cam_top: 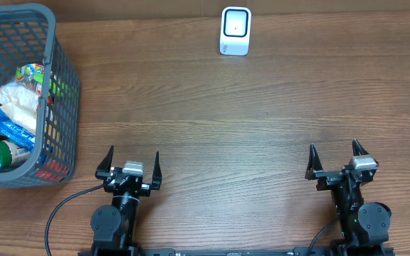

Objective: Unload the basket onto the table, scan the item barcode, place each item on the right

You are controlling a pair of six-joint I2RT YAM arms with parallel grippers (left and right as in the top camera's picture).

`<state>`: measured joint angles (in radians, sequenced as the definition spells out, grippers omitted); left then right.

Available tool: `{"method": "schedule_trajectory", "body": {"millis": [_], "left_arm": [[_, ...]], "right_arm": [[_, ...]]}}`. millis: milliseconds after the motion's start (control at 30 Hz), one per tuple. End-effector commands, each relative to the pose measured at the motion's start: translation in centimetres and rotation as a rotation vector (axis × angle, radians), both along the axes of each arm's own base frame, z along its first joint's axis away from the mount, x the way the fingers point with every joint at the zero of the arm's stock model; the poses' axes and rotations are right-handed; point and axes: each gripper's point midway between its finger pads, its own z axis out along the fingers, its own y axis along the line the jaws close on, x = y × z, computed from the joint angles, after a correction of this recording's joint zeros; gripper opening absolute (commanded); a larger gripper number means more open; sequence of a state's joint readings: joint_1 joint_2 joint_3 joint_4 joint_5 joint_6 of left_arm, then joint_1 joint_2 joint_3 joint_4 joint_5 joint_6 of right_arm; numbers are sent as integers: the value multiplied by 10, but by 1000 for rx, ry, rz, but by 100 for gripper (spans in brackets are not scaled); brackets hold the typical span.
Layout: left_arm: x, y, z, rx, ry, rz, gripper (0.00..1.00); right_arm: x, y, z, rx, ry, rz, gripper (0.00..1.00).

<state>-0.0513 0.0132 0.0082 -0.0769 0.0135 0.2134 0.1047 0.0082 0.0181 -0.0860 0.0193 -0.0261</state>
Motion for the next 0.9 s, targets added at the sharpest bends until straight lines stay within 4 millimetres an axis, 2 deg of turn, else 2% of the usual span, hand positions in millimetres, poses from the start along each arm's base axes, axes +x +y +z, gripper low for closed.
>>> {"method": "schedule_trajectory", "body": {"millis": [0,467,567,867], "left_arm": [[0,3,0,12,-6,13,100],[0,2,3,-107,-3,19,100],[-1,2,12,-134,-21,20,100],[-13,-3,62,-155,-68,-17,100]], "right_arm": [[1,-3,-2,-8,-3,-14,100],[1,-3,-2,-8,-3,-14,100],[1,-2,-2,-8,-3,-14,100],[1,-3,-2,-8,-3,-14,100]]}}
